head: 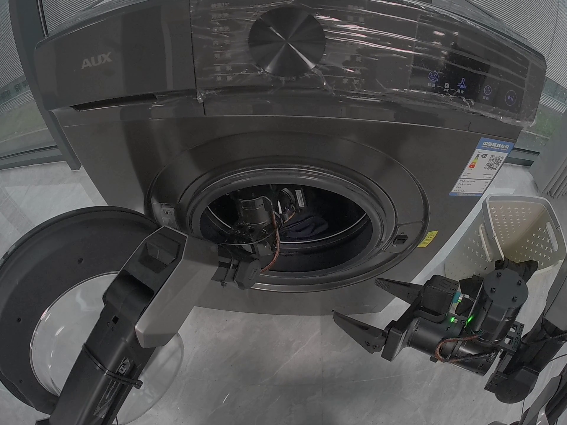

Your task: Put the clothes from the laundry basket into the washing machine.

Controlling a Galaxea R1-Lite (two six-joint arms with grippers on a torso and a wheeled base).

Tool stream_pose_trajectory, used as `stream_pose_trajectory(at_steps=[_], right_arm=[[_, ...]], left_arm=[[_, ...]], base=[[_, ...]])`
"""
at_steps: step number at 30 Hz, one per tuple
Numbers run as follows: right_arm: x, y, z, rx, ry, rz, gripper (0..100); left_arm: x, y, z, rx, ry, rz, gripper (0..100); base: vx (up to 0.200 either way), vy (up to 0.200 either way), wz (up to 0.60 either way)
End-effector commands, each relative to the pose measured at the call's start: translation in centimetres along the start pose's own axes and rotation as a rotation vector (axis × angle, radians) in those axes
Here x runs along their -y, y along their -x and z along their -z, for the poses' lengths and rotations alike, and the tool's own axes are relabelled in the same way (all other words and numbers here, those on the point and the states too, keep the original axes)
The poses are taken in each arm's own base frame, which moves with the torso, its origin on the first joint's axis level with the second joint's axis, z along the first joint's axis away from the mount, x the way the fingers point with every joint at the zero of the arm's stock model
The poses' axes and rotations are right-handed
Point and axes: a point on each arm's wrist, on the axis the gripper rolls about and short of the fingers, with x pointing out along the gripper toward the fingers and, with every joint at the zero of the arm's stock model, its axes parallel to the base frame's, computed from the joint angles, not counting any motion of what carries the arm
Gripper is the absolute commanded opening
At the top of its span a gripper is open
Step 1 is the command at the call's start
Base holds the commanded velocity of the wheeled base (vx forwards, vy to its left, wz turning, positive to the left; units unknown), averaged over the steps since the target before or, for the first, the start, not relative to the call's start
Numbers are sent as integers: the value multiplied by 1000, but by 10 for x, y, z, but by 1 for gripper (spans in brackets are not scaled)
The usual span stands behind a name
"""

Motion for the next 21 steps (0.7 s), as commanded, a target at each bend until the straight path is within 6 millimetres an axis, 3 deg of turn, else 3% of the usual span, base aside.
stream_pose_trajectory(at_steps=[1, 6, 12, 16, 21], right_arm=[[1, 0, 0, 0, 0, 2, 100], [0, 0, 0, 0, 0, 1, 100], [0, 0, 0, 0, 0, 1, 100], [1, 1, -1, 2, 0, 5, 100], [1, 1, -1, 2, 0, 5, 100]], left_arm=[[1, 4, 11, -49, -3, -2, 100], [0, 17, 18, -129, -22, -6, 100], [0, 22, 11, -132, -21, -6, 100], [16, 47, -7, -167, -23, 29, 100], [50, 105, -13, -246, -26, 122, 100]], base=[[0, 0, 0], [0, 0, 0], [0, 0, 0], [0, 0, 0], [0, 0, 0]])
